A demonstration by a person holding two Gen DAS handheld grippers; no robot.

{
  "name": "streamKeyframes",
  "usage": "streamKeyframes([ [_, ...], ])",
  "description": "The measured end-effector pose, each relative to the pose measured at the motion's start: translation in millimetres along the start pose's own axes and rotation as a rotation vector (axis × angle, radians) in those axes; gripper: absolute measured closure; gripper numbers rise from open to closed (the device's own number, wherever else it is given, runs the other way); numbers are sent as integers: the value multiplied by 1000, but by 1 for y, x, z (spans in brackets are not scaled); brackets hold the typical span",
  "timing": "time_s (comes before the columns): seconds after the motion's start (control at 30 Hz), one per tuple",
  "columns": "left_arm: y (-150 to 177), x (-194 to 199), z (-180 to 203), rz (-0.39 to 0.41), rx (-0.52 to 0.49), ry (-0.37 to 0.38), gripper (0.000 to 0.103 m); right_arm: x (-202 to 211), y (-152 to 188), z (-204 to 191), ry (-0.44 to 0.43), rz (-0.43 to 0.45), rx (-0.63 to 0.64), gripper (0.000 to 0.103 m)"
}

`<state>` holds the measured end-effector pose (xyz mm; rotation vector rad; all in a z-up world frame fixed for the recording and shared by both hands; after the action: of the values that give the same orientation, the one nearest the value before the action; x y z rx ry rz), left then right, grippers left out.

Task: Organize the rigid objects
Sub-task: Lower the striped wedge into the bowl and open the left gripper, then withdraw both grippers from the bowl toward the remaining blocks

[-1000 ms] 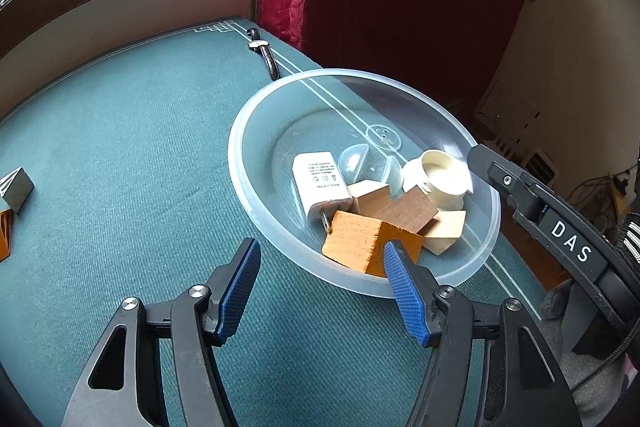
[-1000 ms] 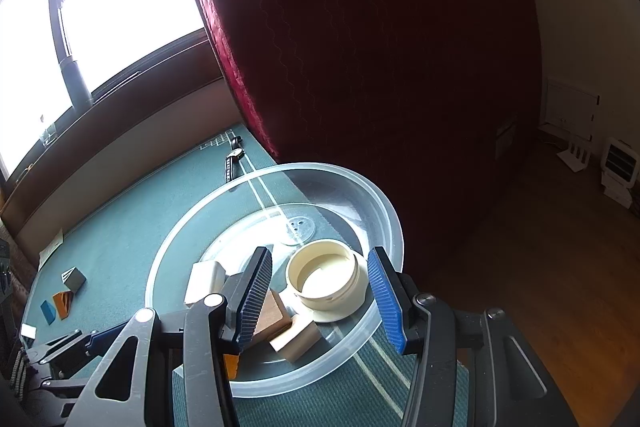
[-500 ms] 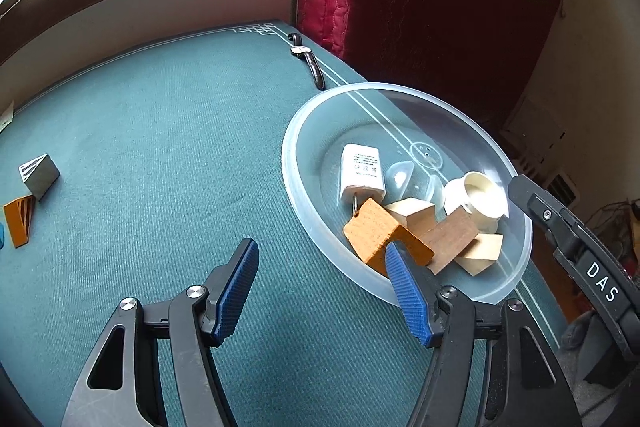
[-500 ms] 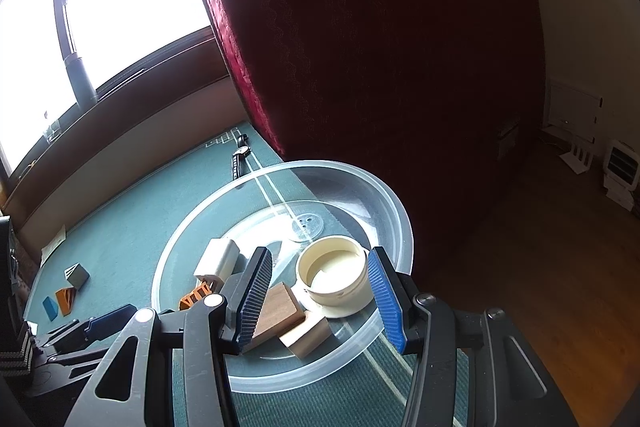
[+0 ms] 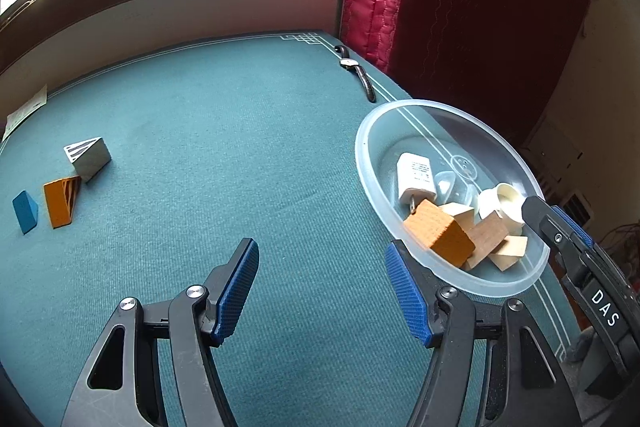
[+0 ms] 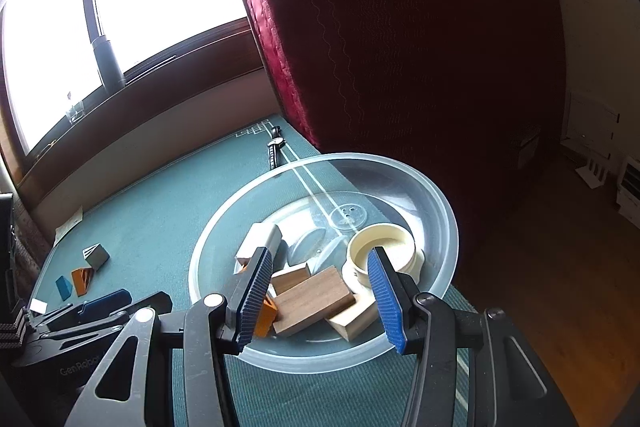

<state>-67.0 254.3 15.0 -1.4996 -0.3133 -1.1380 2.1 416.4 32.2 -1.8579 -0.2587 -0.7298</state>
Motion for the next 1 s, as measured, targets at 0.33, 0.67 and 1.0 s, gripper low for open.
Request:
streamKeyframes([
  [0.33,9,16,-57,16,99,-72,36,-2,11,-36,-67,-28,54,42],
  [0.67,20,30,-123,22,226,-152,36,-4,28,-88,-158,-77,163,33],
  [1.0,30,41,-194,20,359,-238,36,-16,59,-143,-283,-211,265,26],
])
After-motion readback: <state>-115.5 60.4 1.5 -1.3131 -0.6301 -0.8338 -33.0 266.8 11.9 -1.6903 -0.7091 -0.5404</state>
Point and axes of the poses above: each gripper's, at about its wrist camera, not at the fingertips, and x roughly against the way its jaws point, z to its right, y to its underside, the point moved 4 cm from there along -x, roughly the way its jaws point, and after that the axes turned 4 degrees about -z, right-handed, at the moved point
